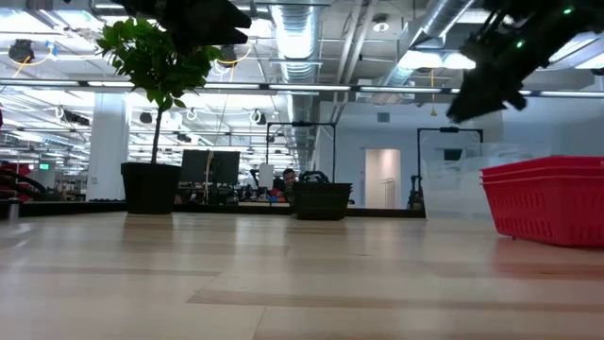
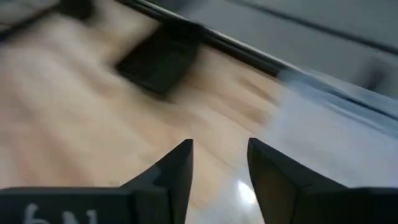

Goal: Stack baskets by color
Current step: Return to Home Position

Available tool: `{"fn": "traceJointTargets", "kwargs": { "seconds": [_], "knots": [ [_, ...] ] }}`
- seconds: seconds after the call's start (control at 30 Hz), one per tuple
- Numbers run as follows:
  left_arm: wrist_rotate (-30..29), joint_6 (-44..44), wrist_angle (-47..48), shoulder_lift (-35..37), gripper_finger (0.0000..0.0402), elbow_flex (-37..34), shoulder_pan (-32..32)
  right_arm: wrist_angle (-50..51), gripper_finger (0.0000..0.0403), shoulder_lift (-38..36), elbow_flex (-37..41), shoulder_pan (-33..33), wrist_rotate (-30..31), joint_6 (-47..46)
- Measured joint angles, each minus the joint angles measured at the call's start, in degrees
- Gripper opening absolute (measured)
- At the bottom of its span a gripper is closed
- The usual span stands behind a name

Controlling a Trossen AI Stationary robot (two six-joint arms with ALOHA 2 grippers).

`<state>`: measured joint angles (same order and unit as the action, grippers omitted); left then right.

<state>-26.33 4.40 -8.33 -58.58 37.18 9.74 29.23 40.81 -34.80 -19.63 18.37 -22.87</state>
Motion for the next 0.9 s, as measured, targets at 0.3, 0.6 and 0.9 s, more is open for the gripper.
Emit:
{"fn": "traceJointTargets", "kwargs": {
  "seconds": [0.3,0.6,0.9],
  "knots": [
    [0.55,-1.38,-15.67,2.89,0.0188,-9.36,-1.09,-37.81,0.0085,-6.81,12.17,14.33,-19.94,14.53],
    [3.3,-0.13,-8.53,16.93,0.0188,-13.76,-5.32,-45.33,0.0008,-6.9,18.06,16.63,-18.4,15.44],
    [4.6,3.7,-12.14,27.56,0.0188,-27.34,-5.47,-49.62,0.0007,-8.67,24.43,14.61,-18.37,14.52]
  ]
}}
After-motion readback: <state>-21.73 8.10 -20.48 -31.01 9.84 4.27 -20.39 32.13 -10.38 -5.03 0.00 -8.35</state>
